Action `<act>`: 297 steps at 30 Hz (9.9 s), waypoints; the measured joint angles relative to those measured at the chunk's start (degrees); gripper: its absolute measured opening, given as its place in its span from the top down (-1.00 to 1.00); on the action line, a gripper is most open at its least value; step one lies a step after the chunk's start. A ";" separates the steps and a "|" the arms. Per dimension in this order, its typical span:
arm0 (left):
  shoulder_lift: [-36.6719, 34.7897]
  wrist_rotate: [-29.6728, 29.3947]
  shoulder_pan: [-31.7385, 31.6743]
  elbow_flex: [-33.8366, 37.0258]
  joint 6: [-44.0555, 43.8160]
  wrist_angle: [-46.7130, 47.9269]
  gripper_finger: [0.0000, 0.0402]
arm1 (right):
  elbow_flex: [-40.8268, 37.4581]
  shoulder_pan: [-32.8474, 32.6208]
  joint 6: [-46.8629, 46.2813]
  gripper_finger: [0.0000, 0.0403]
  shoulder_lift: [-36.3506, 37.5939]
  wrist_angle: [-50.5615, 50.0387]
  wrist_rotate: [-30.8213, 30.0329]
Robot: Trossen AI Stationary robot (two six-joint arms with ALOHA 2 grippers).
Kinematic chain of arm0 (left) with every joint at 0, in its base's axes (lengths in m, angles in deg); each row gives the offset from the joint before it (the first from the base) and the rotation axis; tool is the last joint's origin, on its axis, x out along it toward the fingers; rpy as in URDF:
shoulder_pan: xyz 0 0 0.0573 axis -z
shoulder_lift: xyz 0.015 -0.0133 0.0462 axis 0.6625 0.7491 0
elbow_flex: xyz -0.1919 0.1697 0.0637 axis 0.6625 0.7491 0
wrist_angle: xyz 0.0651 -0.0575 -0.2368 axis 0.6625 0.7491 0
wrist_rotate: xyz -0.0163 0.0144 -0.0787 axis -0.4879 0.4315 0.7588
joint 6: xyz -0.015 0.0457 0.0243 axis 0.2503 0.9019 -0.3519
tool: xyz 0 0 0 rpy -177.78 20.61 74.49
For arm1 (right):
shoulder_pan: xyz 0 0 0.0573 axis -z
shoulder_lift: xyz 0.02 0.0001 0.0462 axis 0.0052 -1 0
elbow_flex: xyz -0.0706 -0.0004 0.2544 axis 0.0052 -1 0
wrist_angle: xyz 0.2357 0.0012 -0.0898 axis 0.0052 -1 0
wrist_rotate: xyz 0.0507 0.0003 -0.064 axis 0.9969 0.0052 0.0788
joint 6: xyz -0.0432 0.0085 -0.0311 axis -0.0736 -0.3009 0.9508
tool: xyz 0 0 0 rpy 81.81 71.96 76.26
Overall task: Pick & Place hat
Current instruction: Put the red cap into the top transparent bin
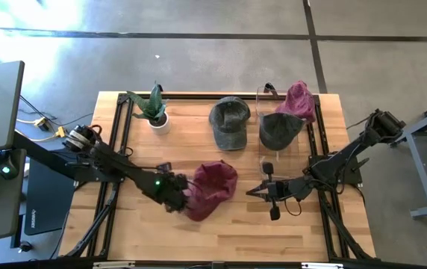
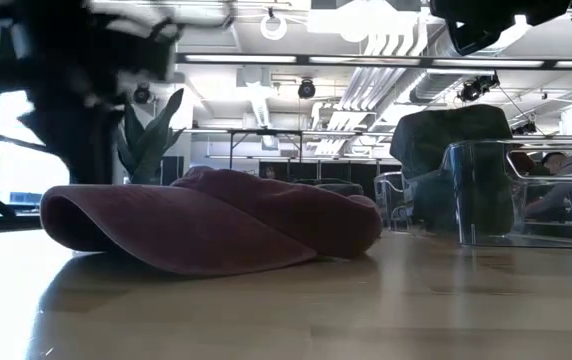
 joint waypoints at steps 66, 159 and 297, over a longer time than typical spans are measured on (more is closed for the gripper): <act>13.85 -32.92 13.01 -5.74 49.34 -24.20 0.36 | 0.00 1.03 -0.64 0.98 -0.04 -2.36 -0.86; -8.79 -28.91 7.34 -11.11 23.38 -26.33 0.99 | 29.94 4.01 5.52 1.00 -28.59 -22.86 -49.08; 4.98 11.53 -15.59 4.56 38.98 -49.85 0.34 | 26.27 -7.19 2.71 0.97 -12.98 -32.87 -11.72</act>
